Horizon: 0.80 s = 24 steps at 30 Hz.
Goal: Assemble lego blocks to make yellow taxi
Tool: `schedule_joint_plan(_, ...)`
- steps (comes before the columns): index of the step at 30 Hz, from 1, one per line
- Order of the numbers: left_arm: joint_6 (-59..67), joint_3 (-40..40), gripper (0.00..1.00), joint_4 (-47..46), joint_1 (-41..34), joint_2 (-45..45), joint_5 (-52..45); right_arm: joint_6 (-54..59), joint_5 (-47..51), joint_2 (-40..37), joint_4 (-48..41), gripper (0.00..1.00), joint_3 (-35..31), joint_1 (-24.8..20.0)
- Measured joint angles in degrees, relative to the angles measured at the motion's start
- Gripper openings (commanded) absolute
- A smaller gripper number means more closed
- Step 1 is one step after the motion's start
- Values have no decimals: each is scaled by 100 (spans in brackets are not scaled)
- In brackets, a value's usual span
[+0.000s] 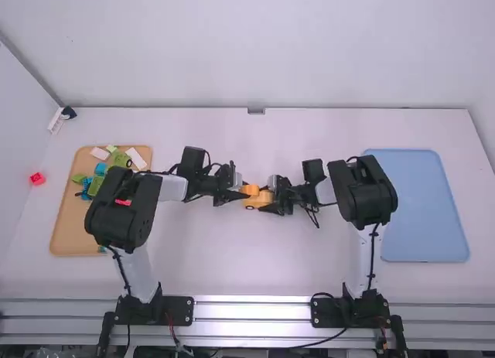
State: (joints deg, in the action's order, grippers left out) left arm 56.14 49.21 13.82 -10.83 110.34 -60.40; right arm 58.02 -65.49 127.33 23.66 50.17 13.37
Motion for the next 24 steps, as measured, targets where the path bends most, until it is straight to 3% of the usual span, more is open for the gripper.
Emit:
schedule_joint_plan(8, -223, 0, 2, -59, -376, 2, 310, 111, -28, 0, -15, 50, 0, 168)
schedule_joint_plan(24, -254, 2, 2, -330, -455, 2, 866, 138, 24, -2, -216, 50, 79, 201)
